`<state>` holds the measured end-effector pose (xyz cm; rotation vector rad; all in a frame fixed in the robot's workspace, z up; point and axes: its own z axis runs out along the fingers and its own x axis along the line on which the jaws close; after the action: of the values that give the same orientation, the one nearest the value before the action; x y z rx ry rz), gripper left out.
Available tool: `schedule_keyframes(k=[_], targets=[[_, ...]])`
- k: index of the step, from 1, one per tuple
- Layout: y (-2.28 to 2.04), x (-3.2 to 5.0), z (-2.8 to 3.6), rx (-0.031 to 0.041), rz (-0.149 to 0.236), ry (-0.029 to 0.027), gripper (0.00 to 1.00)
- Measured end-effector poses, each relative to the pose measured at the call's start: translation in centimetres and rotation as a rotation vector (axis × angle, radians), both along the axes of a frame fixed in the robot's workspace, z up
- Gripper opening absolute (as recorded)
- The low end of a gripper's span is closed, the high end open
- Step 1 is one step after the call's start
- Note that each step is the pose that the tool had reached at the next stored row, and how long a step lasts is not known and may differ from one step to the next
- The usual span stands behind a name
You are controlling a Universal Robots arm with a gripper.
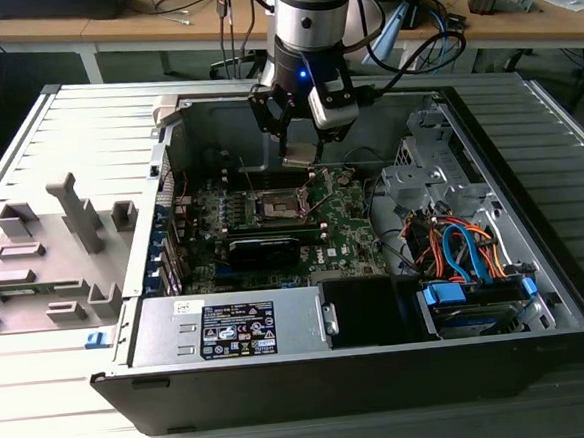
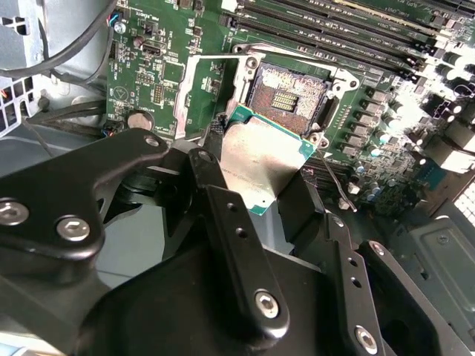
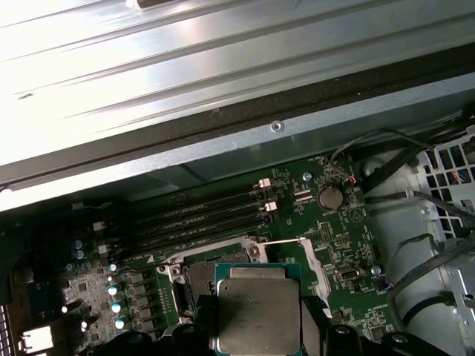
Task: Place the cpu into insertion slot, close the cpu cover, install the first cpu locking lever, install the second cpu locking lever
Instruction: 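Place the cpu into insertion slot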
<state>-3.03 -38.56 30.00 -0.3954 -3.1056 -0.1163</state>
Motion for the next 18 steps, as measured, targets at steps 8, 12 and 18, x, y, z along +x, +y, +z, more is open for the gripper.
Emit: schedule_keyframes(k=[8, 12, 18], targets=[[0.00, 0.00, 0.00, -0.0004, -0.006, 0.0000, 0.54], [0.00, 0.00, 0.00, -0.0010, -0.009, 0.0000, 0.54], [0.00, 0.00, -0.01, -0.0014, -0.014, 0.0001, 0.54]])
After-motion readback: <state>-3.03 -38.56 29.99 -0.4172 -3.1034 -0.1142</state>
